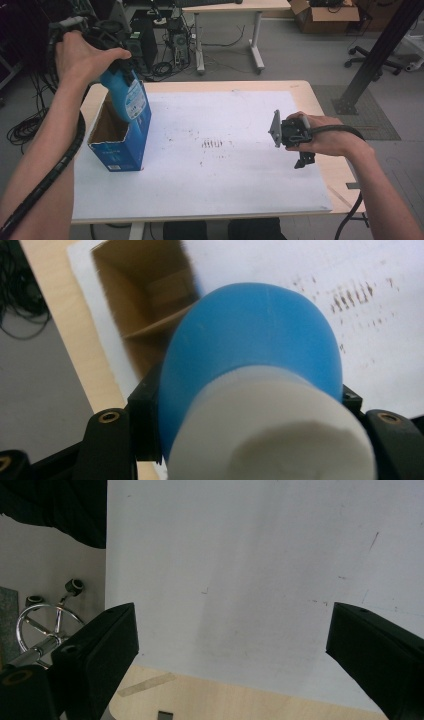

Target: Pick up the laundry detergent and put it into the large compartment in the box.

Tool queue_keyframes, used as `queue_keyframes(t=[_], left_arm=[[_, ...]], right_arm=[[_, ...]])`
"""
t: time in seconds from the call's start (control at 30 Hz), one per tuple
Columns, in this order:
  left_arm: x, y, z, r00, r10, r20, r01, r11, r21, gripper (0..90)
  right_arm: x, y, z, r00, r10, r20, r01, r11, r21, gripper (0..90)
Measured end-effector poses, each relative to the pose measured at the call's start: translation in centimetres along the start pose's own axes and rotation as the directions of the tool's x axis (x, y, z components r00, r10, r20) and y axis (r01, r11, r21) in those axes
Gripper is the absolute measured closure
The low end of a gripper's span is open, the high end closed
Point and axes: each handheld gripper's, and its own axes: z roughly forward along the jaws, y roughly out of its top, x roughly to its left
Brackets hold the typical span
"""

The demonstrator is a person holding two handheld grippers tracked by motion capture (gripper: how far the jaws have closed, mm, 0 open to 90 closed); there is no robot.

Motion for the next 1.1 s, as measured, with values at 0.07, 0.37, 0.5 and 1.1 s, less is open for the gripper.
queue_keyframes(t=[0.07, 0.37, 0.5, 1.1], left_arm=[[0.7, -0.4, 0.0, 0.9996, -0.027, -0.007, 0.027, 0.9996, -0.007, 37.6], [2.9, -2.0, 0.7, 0.9911, -0.123, -0.049, 0.122, 0.9923, -0.022, 37.6], [3.4, -2.3, 1.5, 0.9872, -0.154, -0.041, 0.154, 0.9881, -0.010, 37.6], [3.9, -3.3, 6.7, 0.9740, -0.224, -0.037, 0.224, 0.9746, 0.004, 37.6]], right_arm=[[0.0, 0.0, 0.0, 1.0000, 0.005, 0.002, -0.005, 1.000, 0.003, 6.3], [0.1, 0.3, 0.1, 1.0000, 0.000, 0.003, 0.000, 1.000, 0.002, 6.3], [0.0, 0.5, 0.2, 1.0000, -0.005, 0.004, 0.005, 1.000, 0.002, 6.3], [0.2, 0.7, 0.7, 0.9999, -0.010, -0.002, 0.010, 1.000, 0.002, 6.3]])
